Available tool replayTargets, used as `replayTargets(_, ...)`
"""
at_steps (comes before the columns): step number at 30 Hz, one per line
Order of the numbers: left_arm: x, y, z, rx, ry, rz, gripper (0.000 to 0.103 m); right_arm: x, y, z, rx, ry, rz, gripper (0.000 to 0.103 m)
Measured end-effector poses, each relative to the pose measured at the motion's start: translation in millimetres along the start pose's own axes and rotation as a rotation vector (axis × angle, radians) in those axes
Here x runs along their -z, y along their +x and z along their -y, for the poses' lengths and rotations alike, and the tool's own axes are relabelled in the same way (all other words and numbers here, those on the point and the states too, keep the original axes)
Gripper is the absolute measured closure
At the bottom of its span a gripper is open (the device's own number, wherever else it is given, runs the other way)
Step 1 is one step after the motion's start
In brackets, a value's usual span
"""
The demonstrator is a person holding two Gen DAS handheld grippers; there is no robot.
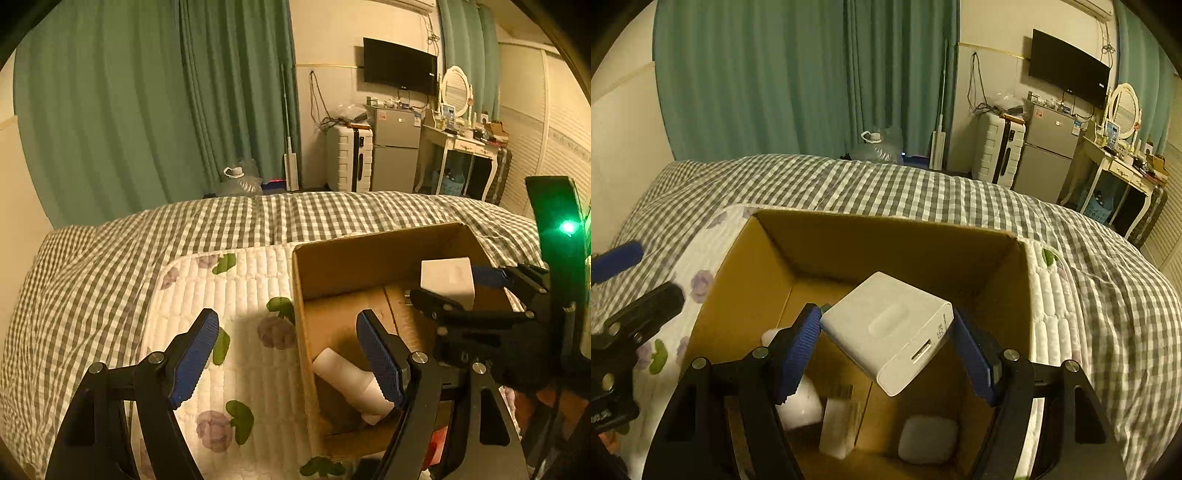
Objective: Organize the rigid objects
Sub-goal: 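Lower both white chargers into the cardboard box and open both grippers, then grasp the black TV remote with the right gripper while the left grasps the black plug adapter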
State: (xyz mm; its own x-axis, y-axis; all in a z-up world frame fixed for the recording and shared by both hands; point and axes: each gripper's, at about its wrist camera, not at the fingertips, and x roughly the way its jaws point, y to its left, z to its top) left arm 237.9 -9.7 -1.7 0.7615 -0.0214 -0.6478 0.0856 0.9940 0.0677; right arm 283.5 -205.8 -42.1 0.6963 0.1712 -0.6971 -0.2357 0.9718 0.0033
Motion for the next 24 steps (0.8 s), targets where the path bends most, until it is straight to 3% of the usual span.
replayTargets(3, 2, -2, -5, 0.011, -0.015, 0.005, 0.024, -3, 3, -2, 0.026, -0.021, -0.004, 0.028)
replayTargets(7, 7, -21, -7, 0.002, -0.035, 0.015, 0.021, -2, -22, -1, 0.05, -0.021, 0.017, 0.026)
replayTargets(10, 12, -46, -9, -0.004, -0.059, 0.041, 0.01, 3, -62, 5, 0.06, -0.001, 0.044, 0.018)
replayTargets(15, 28, -83, -3, 0.006, -0.066, 0.055, 0.002, 19, -125, 6, 0.101, -0.001, 0.083, 0.01)
replayTargets(19, 58, -102, 7, -0.01, -0.051, 0.037, 0.0, 48, -157, 4, 0.104, 0.01, 0.062, 0.008)
replayTargets(24, 98, -105, 13, 0.001, -0.043, -0.013, 0.0, 95, -156, -1, 0.094, -0.003, -0.001, 0.008)
